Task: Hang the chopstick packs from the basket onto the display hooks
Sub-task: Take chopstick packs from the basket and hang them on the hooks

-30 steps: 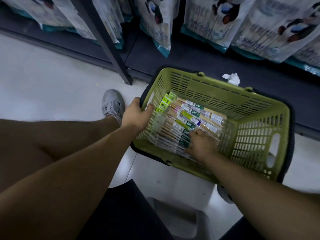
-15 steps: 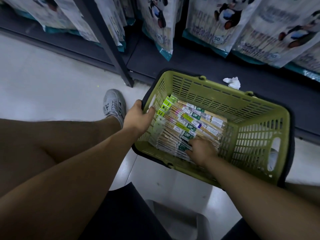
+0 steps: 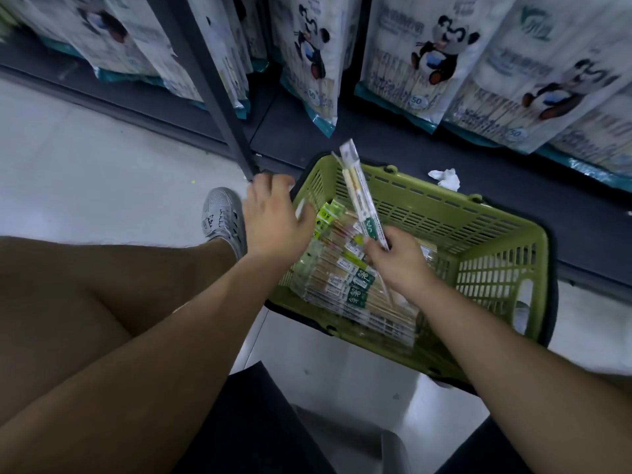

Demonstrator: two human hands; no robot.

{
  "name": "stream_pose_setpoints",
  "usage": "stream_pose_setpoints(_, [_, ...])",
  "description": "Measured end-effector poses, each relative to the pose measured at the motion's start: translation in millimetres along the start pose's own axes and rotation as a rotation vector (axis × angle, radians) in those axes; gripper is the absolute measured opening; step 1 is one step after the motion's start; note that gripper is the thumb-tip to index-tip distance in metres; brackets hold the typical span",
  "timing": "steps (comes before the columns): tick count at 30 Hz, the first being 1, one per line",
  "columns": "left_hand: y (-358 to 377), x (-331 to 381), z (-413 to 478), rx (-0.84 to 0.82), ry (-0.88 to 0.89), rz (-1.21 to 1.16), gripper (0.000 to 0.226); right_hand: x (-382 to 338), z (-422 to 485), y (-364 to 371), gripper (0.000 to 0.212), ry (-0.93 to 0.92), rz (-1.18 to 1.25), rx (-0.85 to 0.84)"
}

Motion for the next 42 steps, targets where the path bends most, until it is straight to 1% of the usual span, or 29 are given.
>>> stream_pose_setpoints(1, [7, 9, 1, -0.099, 0.003, -0.106, 0.040, -15, 1, 1, 0.013, -0.025, 0.043, 0.013])
stream_pose_setpoints(2, [19, 13, -2, -0.249, -0.071, -0.255, 0.039, -29, 1, 4, 0.010, -0.057, 0.073, -0.001])
stream_pose_setpoints(3, [32, 16, -9, -0.387, -0.187, -0.425, 0.038, -42, 1, 11, 0.010, -0.092, 0.097, -0.030])
stream_pose_setpoints(4, [42, 16, -17, -0.465, -0.306, -0.603, 0.038, -53, 0, 19, 0.011, -0.133, 0.103, -0.069])
stream_pose_setpoints(5, [48, 15, -23, -0.478, -0.405, -0.752, 0.035, -62, -3, 27, 0.012, -0.174, 0.081, -0.112])
stream_pose_setpoints(7, [51, 5, -31, -0.427, -0.535, -0.930, 0.028, -67, -10, 39, 0.011, -0.238, 0.010, -0.157])
stream_pose_setpoints(9, [45, -8, -30, -0.365, -0.605, -1.018, 0.020, -53, -12, 41, 0.015, -0.187, 0.068, -0.159])
stream_pose_setpoints(10, [40, -17, -26, -0.324, -0.623, -1.029, 0.016, -38, -12, 40, 0.016, -0.127, 0.103, -0.151])
stream_pose_setpoints(11, [34, -26, -20, -0.280, -0.637, -1.020, 0.014, -20, -13, 38, 0.017, -0.078, 0.088, -0.136])
stream_pose_setpoints(12, [28, -34, -16, -0.239, -0.649, -1.004, 0.013, -3, -12, 34, 0.016, -0.058, -0.023, -0.121])
stream_pose_setpoints(13, [23, -41, -13, -0.212, -0.661, -0.990, 0.013, 16, -11, 32, 0.015, -0.040, -0.191, -0.126])
stream_pose_setpoints(14, [21, -47, -11, -0.201, -0.671, -0.979, 0.014, 34, -12, 33, 0.016, -0.016, -0.351, -0.159])
stream_pose_setpoints(16, [20, -53, -10, -0.203, -0.672, -0.933, 0.015, 67, -18, 43, 0.028, 0.044, -0.553, -0.289])
stream_pose_setpoints(18, [21, -55, -11, -0.219, -0.619, -0.828, 0.014, 88, -27, 58, 0.043, 0.058, -0.696, -0.415])
stream_pose_setpoints(20, [26, -56, -15, -0.257, -0.577, -0.760, 0.013, 98, -30, 66, 0.050, 0.044, -0.779, -0.429])
stream_pose_setpoints(23, [33, -57, -19, -0.311, -0.553, -0.743, 0.014, 102, -29, 73, 0.044, 0.027, -0.794, -0.393])
stream_pose_setpoints(29, [37, -58, -16, -0.318, -0.557, -0.779, 0.013, 104, -23, 75, 0.021, 0.018, -0.751, -0.482])
stream_pose_setpoints(31, [38, -57, -17, -0.317, -0.562, -0.794, 0.012, 103, -20, 70, 0.017, 0.022, -0.668, -0.487])
stream_pose_setpoints(32, [38, -57, -17, -0.318, -0.567, -0.804, 0.012, 101, -18, 67, 0.019, 0.033, -0.598, -0.480])
stream_pose_setpoints(34, [38, -55, -18, -0.316, -0.575, -0.817, 0.013, 90, -12, 59, 0.031, 0.040, -0.468, -0.446])
stream_pose_setpoints(37, [35, -51, -17, -0.311, -0.577, -0.825, 0.013, 66, -1, 43, 0.042, 0.046, -0.371, -0.403])
stream_pose_setpoints(40, [37, -49, -18, -0.316, -0.632, -0.827, 0.014, 41, 9, 23, 0.043, 0.064, -0.335, -0.356])
stream_pose_setpoints(42, [42, -47, -22, -0.342, -0.685, -0.820, 0.019, 23, 11, 9, 0.043, 0.082, -0.288, -0.305])
Point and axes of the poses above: each hand's wrist, its own z-axis towards the middle knuckle, its own y-axis out of the palm, x = y × z, the point moved 9 cm from there along z, towards the middle knuckle, and after that the axes turned 3 degrees about -y, right-handed, at the moved point
